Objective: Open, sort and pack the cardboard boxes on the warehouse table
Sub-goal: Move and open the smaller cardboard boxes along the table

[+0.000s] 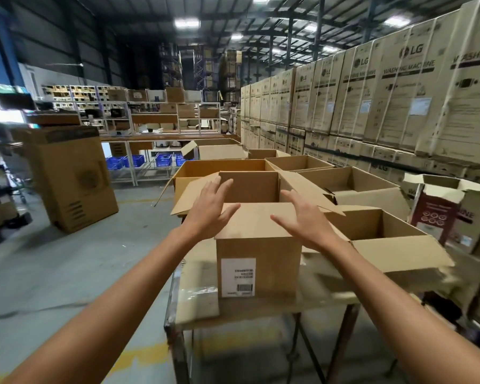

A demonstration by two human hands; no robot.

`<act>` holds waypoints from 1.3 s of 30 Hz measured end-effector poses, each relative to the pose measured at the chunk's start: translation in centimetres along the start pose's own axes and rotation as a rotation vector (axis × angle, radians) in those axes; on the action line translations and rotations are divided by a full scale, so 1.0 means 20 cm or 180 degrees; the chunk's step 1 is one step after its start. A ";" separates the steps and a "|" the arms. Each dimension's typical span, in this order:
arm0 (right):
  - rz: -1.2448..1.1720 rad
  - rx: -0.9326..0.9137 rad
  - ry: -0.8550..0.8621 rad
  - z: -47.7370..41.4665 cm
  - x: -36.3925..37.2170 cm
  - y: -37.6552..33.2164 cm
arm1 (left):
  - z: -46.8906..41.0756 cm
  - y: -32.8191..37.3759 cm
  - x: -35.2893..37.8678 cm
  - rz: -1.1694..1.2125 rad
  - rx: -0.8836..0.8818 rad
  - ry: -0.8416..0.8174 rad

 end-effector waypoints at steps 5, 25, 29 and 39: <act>-0.0740 -0.0176 0.0589 0.38 -0.04 -0.17 | 0.45 0.11 -0.17 0.0454 -0.0060 0.0508; -0.1449 0.0148 -0.0382 1.20 1.19 -0.74 | 1.93 -0.72 -0.01 0.0403 -0.1518 0.0145; -0.1441 0.0221 -0.0574 1.11 1.51 -0.90 | 2.07 -1.12 -0.04 0.0579 -0.1888 0.0167; -0.1360 0.0438 -0.0764 0.79 2.12 -1.27 | 2.06 -1.98 -0.21 0.0640 -0.2127 0.0048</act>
Point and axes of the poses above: each hand's wrist, its own z-axis away from the middle knuckle, its own x-axis out of the palm, y = z × x, the point moved 7 cm from there along -z, towards the middle knuckle, and after that the axes turned 2 degrees about -x, right-handed, at the moved point
